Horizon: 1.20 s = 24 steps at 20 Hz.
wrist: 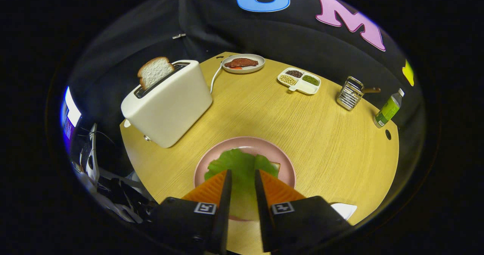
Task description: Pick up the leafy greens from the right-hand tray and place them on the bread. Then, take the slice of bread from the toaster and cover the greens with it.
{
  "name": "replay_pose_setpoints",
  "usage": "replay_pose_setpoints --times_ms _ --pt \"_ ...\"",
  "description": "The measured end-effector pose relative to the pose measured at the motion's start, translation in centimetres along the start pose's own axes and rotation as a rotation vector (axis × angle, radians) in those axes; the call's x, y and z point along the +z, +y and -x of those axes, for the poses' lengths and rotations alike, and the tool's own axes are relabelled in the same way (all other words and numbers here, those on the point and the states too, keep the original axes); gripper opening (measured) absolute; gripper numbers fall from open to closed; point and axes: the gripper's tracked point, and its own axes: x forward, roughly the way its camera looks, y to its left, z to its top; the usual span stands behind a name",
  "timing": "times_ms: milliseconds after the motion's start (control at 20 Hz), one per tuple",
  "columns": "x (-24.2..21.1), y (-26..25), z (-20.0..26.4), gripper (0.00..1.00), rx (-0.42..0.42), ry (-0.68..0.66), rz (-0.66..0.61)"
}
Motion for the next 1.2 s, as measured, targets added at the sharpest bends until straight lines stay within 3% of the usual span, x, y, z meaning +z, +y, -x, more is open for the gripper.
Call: replay_pose_setpoints --times_ms 100,200,300,600,850,1000,1200 --pt "0.4 -0.1 0.4 0.71 -0.009 -0.019 0.0" --pt "1.2 0.0 1.2 0.95 -0.008 -0.056 0.01" --pt "2.0 0.0 2.3 1.0 -0.013 -0.106 0.021" --pt "5.3 1.1 7.5 0.99 -0.029 -0.283 0.022" --pt "10.9 5.4 13.9 1.0 0.033 -0.474 0.062" --pt "15.7 8.8 18.8 0.99 0.06 -0.664 0.146" --pt "21.3 12.8 25.7 0.98 0.01 -0.92 0.357"
